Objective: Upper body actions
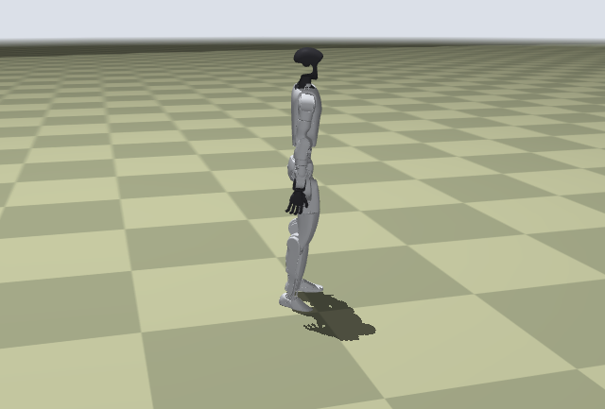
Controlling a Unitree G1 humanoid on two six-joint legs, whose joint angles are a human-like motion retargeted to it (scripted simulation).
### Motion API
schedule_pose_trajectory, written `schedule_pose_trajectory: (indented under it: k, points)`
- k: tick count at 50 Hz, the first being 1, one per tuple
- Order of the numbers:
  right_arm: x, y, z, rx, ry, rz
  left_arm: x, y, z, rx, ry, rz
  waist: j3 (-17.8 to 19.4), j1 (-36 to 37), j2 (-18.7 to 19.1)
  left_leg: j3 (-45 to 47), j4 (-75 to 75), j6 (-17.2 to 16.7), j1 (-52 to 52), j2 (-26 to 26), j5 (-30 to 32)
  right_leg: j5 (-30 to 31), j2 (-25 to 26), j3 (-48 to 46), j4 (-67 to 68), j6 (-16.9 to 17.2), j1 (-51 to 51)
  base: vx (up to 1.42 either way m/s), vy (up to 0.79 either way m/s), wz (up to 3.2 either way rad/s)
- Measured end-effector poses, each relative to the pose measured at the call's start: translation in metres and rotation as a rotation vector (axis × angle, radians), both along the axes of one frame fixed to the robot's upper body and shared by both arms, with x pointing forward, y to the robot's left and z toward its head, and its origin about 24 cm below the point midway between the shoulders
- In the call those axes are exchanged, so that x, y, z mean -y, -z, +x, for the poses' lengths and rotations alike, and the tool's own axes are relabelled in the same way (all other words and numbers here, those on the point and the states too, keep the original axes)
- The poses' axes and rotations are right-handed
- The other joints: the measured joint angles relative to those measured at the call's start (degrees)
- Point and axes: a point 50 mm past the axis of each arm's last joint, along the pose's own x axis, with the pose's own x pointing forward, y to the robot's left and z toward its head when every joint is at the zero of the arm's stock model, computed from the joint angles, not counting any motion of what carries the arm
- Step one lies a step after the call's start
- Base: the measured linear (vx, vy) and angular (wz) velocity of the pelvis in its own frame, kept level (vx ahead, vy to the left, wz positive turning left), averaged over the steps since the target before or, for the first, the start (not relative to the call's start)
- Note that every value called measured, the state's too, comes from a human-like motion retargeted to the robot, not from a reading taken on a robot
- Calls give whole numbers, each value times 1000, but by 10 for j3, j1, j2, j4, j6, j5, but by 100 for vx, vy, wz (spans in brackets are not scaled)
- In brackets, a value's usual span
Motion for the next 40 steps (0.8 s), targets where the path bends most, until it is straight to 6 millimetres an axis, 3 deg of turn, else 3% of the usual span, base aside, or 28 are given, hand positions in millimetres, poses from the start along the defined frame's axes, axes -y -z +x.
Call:
schedule_pose_trajectory:
  k: [9, 21, 26, 31, 40]
  points:
    - [7, -2, -7, -11, 25, -30, -3, 0, -6, -28, -11, 2, -10, 81, -6, -124, 6, -10, -38, -61, 45, -35, 2, -142, -11, 22, 48, -24, 13, 134]
    - [17, -3, -4, 1, 52, -69, 0, -1, 0, -50, 13, -10, -2, 193, -9, -248, -6, -58, -66, -125, 114, -88, 38, -342, 1, 57, 100, -34, 0, 166]
    - [17, -2, 11, 54, 73, -69, 8, -1, -4, -66, 4, -36, 6, 248, -15, -268, -14, -88, -73, -143, 130, -99, 52, -397, 7, 71, 109, -27, -10, 143]
    - [18, -2, 34, 121, 54, -62, 20, -2, -21, -124, -12, -68, 16, 287, -10, -283, -16, -111, -72, -153, 135, -109, 62, -428, 16, 79, 119, -19, -5, 87]
    - [-3, 0, 64, 189, -53, 17, 36, -5, -47, -184, 19, -132, 31, 316, -9, -296, -15, -113, -63, -153, 137, -115, 63, -432, 26, 78, 126, -4, -3, 9]
